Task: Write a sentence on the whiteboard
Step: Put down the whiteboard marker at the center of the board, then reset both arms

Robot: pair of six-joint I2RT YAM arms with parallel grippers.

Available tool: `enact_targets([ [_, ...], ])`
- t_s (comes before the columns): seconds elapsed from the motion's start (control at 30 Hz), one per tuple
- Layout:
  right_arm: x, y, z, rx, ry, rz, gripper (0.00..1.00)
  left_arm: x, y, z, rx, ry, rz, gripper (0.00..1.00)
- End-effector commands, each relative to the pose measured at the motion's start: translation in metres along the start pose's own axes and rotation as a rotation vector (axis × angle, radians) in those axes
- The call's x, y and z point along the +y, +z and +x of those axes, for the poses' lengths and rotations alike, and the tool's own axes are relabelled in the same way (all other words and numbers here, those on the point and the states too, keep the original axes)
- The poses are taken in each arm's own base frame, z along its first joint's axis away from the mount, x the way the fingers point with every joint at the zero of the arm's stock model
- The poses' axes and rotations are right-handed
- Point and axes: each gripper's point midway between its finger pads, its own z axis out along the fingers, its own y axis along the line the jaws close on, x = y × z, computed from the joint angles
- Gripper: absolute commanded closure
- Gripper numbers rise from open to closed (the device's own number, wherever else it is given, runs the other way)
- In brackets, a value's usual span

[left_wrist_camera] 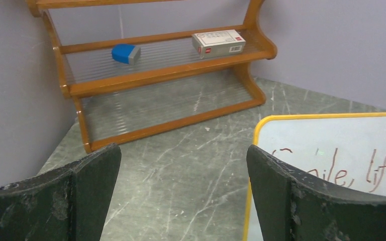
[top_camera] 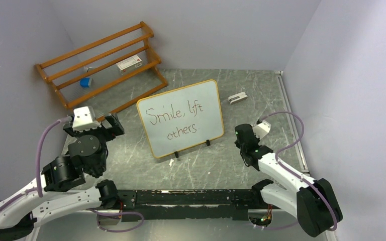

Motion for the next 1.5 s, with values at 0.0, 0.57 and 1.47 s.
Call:
enact_targets([
  [0.0,-0.012,-0.003,0.015,0.056,0.019,0.019,0.67,-0.001,0.006,0.005,0.005,0.052,-0.013,0.02],
  [0.57,0.002,-0.114,-0.124,-0.217,-0.08,-0.136,0.0,0.022,-0.013,-0.006,0.058,-0.034,0.097,0.02],
  [1.47,-0.02,-0.19,-0.191,-0.517,-0.139,-0.261,0.0,0.047,-0.027,0.028,0.062,-0.198,0.159,0.02],
])
